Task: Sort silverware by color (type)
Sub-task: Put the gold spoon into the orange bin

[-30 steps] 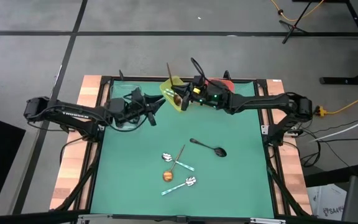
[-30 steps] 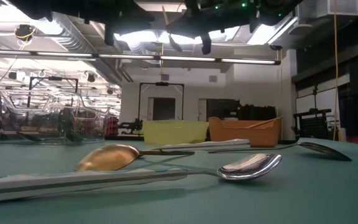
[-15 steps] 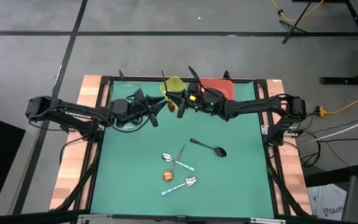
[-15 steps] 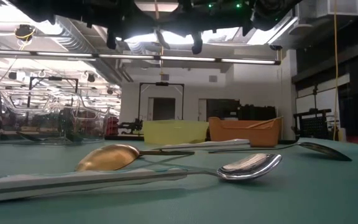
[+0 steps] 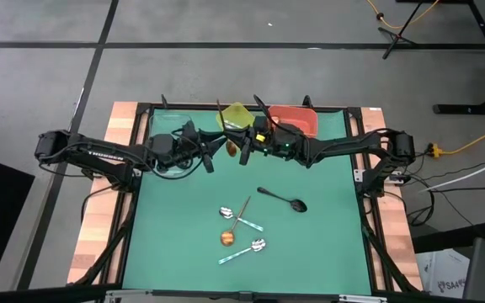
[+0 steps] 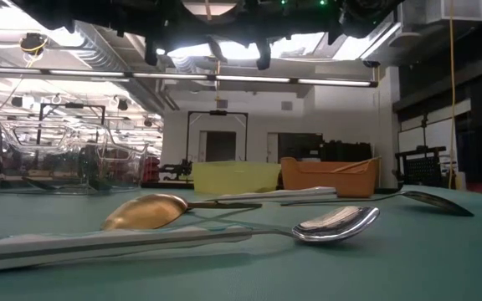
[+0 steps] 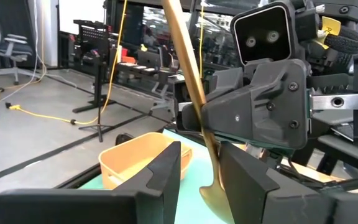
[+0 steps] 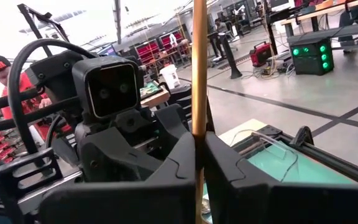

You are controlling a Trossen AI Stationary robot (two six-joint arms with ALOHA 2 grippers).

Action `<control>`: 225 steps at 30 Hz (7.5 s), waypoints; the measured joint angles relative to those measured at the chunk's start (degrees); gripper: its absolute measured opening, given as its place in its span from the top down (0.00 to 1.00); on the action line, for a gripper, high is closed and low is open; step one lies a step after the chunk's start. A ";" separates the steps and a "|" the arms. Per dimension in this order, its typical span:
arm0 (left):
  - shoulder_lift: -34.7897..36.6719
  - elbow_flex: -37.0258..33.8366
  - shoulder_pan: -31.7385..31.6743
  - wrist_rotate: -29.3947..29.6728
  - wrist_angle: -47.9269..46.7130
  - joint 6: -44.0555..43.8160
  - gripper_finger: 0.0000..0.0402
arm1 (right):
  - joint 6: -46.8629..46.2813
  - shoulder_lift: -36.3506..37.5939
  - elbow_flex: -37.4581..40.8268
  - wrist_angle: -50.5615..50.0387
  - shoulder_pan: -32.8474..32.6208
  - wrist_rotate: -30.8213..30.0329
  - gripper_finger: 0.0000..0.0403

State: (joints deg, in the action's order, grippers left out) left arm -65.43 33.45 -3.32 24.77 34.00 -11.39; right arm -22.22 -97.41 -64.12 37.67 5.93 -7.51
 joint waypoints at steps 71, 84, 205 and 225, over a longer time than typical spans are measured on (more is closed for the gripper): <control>-0.20 0.02 -0.02 -4.35 -0.29 0.19 1.00 | 3.18 0.06 0.00 -1.15 -1.05 2.49 0.73; -0.19 0.02 -0.03 -5.07 -6.81 -4.14 0.99 | 25.20 10.38 0.02 -31.99 -1.05 2.32 0.71; -0.20 -0.07 4.98 -36.10 -23.10 -62.45 0.97 | 94.68 -7.05 0.01 -14.20 -13.80 -10.07 0.97; -0.17 -0.04 5.00 -32.34 -22.51 -61.19 0.87 | 93.19 -7.08 0.04 -15.34 -13.74 -10.11 0.99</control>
State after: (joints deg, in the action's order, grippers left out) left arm -65.60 33.41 1.67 -7.57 11.48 -72.58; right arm 70.97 -104.49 -64.07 22.33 -7.81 -17.62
